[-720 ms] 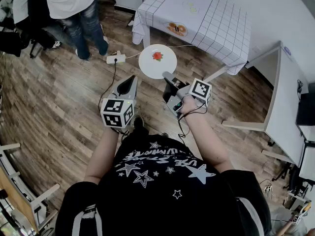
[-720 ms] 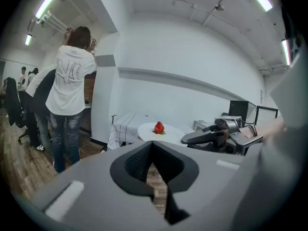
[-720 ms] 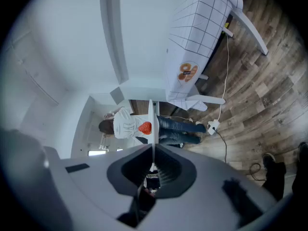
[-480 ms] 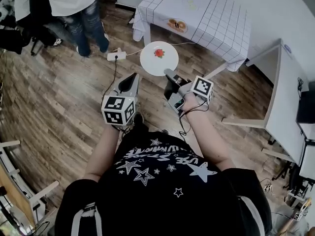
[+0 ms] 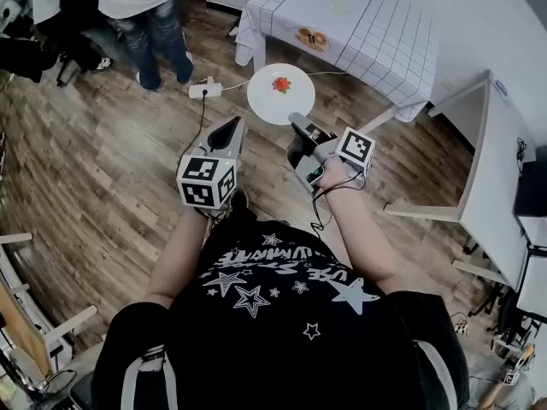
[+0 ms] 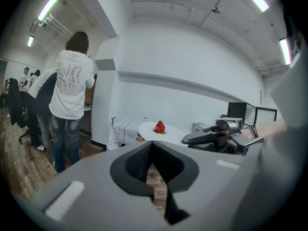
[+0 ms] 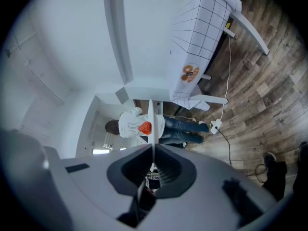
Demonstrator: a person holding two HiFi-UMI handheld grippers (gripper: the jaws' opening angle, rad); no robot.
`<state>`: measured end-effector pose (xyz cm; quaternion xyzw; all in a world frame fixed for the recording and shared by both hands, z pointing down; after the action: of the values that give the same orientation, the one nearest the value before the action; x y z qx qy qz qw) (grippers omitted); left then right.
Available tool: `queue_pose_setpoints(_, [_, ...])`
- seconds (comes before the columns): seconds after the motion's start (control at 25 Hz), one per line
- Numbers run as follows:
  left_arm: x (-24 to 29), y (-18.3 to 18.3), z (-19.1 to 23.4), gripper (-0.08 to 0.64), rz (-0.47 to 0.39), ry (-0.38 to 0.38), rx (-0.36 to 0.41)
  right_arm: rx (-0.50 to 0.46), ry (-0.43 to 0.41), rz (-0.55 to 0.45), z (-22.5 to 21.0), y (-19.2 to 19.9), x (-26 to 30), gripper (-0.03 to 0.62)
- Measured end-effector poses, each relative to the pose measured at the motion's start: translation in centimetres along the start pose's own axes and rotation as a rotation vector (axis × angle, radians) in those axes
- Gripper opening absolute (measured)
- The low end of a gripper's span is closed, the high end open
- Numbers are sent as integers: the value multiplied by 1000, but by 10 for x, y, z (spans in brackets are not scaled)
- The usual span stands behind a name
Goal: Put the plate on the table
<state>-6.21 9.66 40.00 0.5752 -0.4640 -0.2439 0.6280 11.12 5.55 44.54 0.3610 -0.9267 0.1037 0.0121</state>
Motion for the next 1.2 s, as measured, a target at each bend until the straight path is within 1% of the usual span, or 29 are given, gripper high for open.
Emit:
queue_pose_setpoints(0.36, [2,0,19,9,-6,-10,-16,-4,17,1,1,4,14,23])
queue_pose_setpoints(0.52, [7,6,29,9,-7,0,-29,-37,41,-6,0,5,25,23])
queue_pose_setpoints(0.68, [14,15,42,9,-6,24,-45,-28,51,-31,-1,5,35,23])
queue_pose_setpoints(1.04, [33,12,97,9,-30,70,-37,-25,35,-99,14,-1,81,23])
queue_pose_setpoints(1.2, [39,12,125,9,-46,92,-24,-43,16,-127,19,-1,106,23])
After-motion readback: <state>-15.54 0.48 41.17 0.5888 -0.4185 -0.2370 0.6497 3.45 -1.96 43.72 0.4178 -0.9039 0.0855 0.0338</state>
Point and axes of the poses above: the fingertips, and each gripper's own axes: x forward along the fingers, z to its left, y out of its underside, the point moved 4 cm from there along -x, backward along the fingers, and after that the axes turned 15 degrees about x, right-handed, at the moved point
